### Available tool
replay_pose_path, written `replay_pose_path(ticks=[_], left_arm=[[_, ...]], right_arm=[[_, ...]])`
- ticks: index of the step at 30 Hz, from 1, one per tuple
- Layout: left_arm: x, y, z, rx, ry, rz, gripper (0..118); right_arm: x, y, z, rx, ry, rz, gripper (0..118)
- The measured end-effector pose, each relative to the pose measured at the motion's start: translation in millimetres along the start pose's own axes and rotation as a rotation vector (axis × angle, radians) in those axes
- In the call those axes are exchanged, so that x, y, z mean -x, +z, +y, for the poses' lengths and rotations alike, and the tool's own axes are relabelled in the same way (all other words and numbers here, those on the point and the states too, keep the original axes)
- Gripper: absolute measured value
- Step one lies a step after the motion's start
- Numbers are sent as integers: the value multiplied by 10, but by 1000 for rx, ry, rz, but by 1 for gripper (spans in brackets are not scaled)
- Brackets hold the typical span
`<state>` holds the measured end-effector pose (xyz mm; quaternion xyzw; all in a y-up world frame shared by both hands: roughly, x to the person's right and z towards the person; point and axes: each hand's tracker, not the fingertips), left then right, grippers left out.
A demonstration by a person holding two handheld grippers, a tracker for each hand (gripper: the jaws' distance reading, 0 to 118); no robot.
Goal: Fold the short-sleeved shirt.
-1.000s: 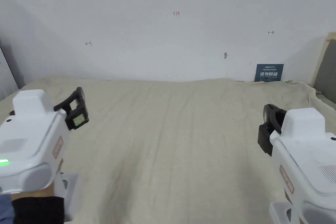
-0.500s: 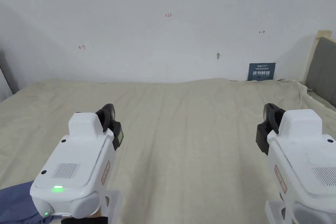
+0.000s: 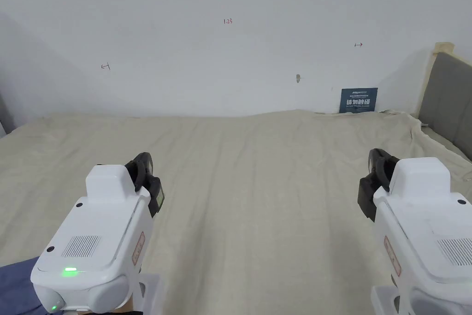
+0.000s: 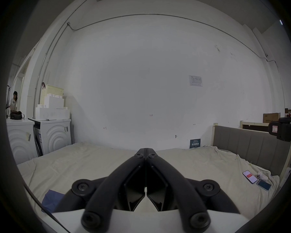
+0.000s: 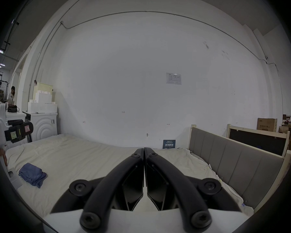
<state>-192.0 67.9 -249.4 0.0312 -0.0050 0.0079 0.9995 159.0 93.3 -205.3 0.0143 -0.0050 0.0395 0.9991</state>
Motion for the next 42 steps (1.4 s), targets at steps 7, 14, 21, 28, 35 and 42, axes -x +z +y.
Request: replay_pose_path(ticks=[7,14,21,28,35,42], left_arm=[[27,2,-13,2,5,4,0],[33,-4,-36,6,2,2,0],[17,-9,-24,5,5,-5,0],[-25,-3,-21,5,-4,-19,0],[-35,10,-33,11,-5,-26,0],[-30,19,-17,6,-5,-24,0]], right_arm=[[-9,9,-11,3,0,0,0],[-13,10,-18,6,-1,0,0],[-29,12,-8,3,-4,4,0],[-30,20,2,5,-5,0,0],[-10,36,3,6,2,4,0],[-7,34,23,2,1,8,0]])
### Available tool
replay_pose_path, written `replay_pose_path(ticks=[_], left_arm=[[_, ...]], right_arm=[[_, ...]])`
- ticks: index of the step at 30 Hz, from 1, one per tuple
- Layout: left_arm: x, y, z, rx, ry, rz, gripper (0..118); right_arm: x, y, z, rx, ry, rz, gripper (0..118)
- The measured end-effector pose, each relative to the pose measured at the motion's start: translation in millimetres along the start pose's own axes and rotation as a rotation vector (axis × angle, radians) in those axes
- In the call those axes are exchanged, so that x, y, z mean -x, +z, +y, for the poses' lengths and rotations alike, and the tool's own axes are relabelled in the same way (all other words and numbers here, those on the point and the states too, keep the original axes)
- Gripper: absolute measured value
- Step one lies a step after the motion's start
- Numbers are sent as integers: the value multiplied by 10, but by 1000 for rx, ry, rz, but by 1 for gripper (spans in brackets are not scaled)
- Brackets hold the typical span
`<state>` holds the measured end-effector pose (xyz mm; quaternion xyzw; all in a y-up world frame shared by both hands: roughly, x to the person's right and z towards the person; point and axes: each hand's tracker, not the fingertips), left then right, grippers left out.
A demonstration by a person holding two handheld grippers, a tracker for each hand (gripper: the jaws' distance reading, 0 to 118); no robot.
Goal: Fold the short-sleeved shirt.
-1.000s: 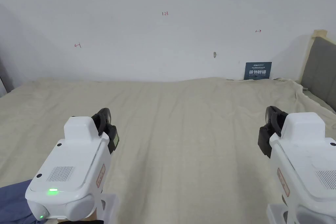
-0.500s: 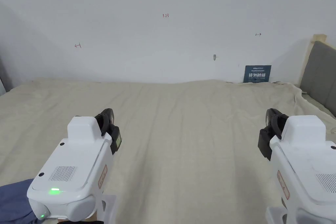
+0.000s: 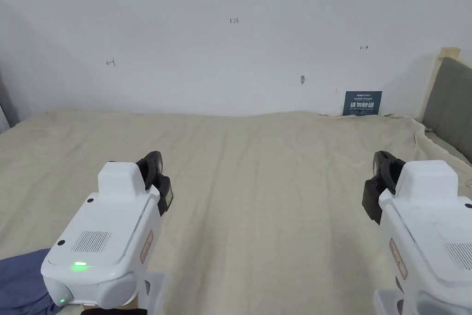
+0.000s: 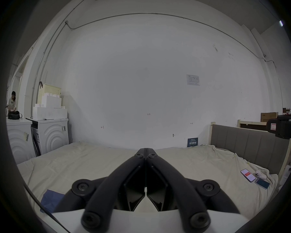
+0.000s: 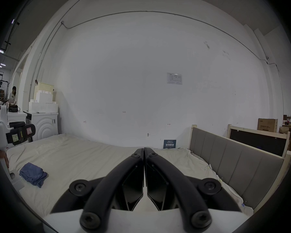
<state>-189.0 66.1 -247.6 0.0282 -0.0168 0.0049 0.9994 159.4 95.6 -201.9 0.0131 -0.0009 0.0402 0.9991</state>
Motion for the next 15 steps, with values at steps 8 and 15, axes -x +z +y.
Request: replay_pose_path(ticks=[8,15], left_arm=[[10,-3,-3,4,3,2,0],[1,-7,-15,11,1,4,0]], right_arm=[[28,-8,18,-3,6,4,0],[34,-7,12,-1,7,4,1]])
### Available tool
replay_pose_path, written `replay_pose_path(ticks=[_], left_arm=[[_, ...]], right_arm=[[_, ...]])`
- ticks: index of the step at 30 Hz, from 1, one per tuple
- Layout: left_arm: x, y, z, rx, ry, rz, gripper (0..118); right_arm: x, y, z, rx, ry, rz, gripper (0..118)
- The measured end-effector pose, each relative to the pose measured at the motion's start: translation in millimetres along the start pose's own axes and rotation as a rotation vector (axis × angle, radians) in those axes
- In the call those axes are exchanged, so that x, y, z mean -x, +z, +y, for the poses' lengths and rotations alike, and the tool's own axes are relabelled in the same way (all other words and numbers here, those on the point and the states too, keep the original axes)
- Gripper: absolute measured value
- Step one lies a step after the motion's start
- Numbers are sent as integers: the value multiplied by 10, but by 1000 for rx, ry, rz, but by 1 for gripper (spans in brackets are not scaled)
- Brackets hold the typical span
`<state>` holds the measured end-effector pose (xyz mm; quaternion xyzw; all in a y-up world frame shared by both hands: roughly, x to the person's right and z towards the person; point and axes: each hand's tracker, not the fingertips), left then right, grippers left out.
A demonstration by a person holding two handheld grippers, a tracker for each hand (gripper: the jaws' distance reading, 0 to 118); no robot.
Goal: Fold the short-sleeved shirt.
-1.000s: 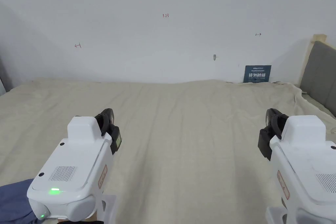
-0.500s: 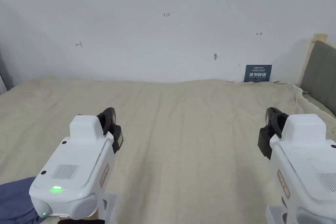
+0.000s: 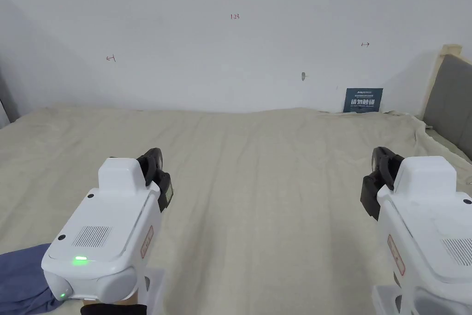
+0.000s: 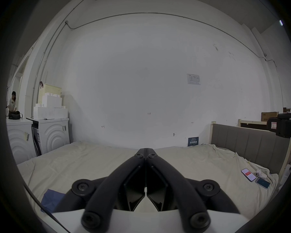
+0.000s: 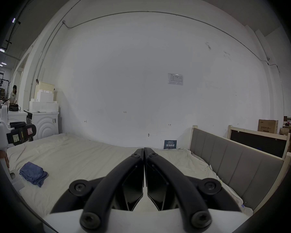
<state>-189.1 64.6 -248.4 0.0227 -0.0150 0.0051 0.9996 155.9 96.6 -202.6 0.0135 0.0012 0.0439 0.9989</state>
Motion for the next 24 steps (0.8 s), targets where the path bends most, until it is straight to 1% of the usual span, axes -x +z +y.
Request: replay_pose_path(ticks=[1,2,3,4,5,7,8,10,11,15,24], left_arm=[[-3,1,-9,0,0,1,4],[-7,5,-24,-4,1,0,7],[-9,11,-36,-8,0,4,14],[-5,16,-40,-11,1,5,32],[-7,17,-45,-11,1,16,55],[-2,12,-51,-5,10,20,103],[7,11,-56,-6,20,20,118],[26,19,-73,-6,35,23,118],[26,31,-75,-26,45,13,118],[27,22,-88,-16,20,31,118],[21,36,-66,-35,17,40,118]], right_arm=[[0,5,-5,-2,-1,-5,7],[-4,6,-13,-2,-5,-4,19],[-12,4,-20,0,-7,-8,39],[-24,2,-31,1,-12,-5,66],[-39,0,-44,3,-19,-3,79],[-44,15,-64,-2,-34,-1,93],[-39,19,-69,-3,-36,-6,98],[-47,19,-78,-1,-35,-10,115],[-52,18,-87,0,-35,-10,118],[-54,36,-87,-1,-43,-9,118],[-45,48,-75,3,-42,-11,118]])
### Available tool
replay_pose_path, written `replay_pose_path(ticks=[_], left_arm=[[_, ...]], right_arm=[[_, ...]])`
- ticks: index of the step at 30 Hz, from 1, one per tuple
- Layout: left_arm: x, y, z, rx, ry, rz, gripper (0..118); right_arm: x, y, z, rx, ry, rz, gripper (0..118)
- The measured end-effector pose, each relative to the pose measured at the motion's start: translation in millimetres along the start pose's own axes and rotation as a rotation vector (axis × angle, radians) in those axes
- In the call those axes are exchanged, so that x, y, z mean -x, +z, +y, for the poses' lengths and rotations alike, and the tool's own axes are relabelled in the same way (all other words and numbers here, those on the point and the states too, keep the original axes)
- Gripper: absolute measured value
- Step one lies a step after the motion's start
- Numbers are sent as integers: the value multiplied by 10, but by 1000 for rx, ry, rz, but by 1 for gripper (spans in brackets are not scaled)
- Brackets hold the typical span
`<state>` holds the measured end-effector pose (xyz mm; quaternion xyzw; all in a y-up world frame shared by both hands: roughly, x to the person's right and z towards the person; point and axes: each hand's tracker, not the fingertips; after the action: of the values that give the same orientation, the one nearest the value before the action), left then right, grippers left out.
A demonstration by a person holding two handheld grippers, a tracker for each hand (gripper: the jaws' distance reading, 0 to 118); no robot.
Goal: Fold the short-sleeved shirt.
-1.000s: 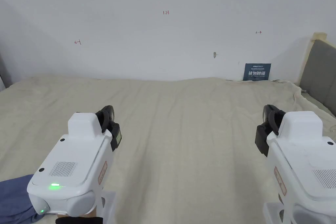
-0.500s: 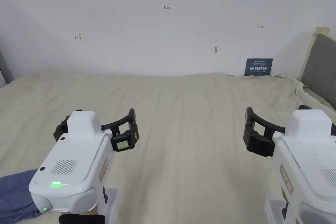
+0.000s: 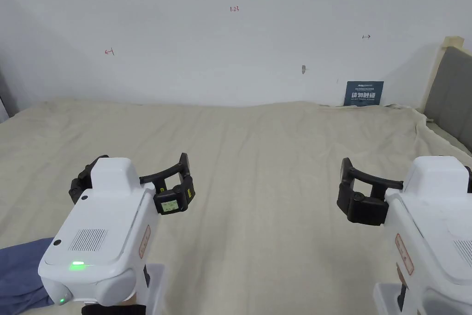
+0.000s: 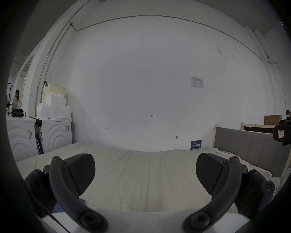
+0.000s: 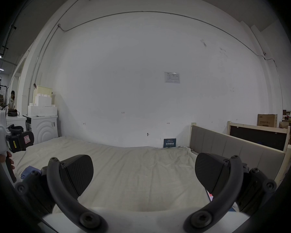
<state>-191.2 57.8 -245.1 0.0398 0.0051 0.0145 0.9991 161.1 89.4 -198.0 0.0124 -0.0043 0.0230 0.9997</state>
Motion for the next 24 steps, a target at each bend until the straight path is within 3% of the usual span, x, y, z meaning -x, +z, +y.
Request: replay_pose_path(ticks=[24], left_arm=[[-8,51,22,-14,-13,14,118]], right_arm=[[32,43,56,-28,6,-1,118]])
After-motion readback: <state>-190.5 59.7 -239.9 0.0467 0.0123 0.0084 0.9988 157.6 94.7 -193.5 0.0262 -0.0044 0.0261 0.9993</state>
